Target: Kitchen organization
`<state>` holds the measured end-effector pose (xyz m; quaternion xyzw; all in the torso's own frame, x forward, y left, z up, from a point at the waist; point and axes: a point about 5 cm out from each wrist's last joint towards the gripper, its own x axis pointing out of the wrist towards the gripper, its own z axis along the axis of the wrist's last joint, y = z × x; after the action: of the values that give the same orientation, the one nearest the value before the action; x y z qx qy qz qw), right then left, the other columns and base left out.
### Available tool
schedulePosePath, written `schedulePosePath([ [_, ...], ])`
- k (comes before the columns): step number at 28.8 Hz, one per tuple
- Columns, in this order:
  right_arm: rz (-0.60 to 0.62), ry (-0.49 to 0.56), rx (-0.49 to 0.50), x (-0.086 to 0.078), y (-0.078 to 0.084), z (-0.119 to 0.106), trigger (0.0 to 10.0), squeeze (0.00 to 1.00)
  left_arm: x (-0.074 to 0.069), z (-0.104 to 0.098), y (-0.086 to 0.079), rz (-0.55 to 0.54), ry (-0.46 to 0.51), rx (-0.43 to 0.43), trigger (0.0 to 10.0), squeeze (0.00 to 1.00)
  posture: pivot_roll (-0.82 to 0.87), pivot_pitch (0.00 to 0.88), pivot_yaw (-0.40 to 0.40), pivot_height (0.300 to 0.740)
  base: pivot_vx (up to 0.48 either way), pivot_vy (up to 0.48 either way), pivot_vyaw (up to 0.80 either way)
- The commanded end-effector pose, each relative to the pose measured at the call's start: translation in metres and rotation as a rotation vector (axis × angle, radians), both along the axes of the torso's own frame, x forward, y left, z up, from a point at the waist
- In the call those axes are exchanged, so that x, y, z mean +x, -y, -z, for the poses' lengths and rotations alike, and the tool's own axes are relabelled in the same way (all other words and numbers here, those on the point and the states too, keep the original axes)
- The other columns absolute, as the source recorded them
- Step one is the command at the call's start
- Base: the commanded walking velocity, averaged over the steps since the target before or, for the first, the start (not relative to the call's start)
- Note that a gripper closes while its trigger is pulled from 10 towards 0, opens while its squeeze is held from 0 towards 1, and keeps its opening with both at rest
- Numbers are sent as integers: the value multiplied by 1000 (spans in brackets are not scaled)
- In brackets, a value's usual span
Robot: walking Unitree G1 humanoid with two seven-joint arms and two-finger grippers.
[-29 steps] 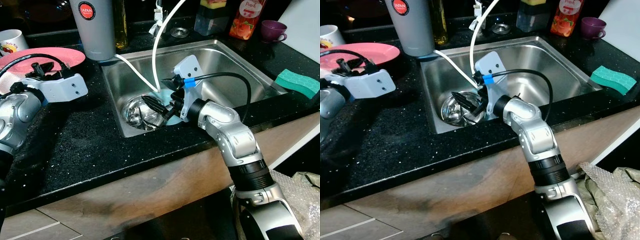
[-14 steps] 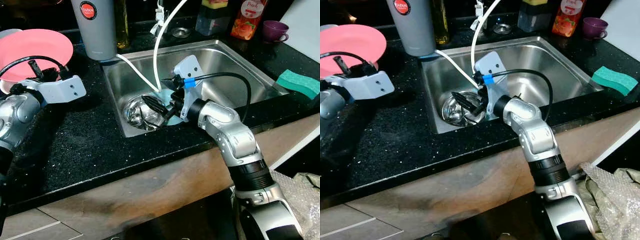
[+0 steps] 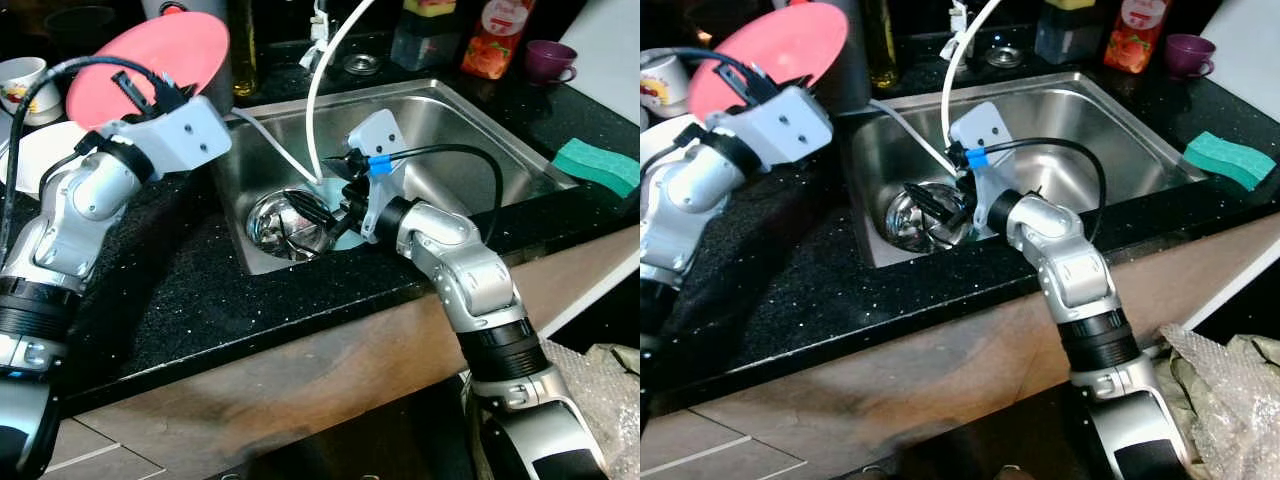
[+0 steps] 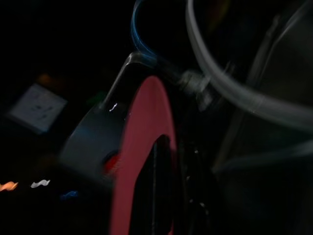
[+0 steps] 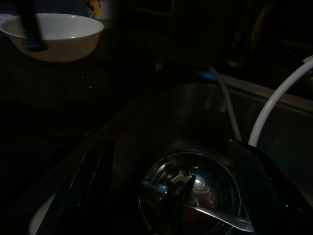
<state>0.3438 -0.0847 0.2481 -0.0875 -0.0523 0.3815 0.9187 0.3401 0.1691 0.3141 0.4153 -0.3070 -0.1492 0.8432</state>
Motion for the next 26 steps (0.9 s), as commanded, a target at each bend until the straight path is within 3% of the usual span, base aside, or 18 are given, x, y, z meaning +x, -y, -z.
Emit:
schedulePosePath([
  [1,9,1,3,-1,2,0,10000,0,-9,-3,13,109,-40,-57,0,0,33,97,-9,740,0,0,0],
  [7,19,0,3,0,4,1,10000,0,-13,-4,21,143,-46,-96,0,0,38,98,-8,740,0,0,0],
  [13,25,3,4,1,4,1,10000,0,-12,7,32,188,-166,-233,0,0,38,101,-8,740,0,0,0],
  [17,38,6,1,1,5,1,10000,0,5,27,31,158,-331,-394,0,0,36,98,-4,740,0,0,0],
  [21,42,6,3,1,5,1,10000,0,12,35,32,146,-383,-427,0,0,33,97,0,740,0,0,0],
  [22,45,7,4,1,5,1,10000,0,22,43,36,135,-422,-414,0,0,28,96,4,740,0,0,0],
  [26,59,12,3,1,6,1,10000,0,32,50,41,128,-470,-417,0,0,27,96,8,740,0,0,0],
])
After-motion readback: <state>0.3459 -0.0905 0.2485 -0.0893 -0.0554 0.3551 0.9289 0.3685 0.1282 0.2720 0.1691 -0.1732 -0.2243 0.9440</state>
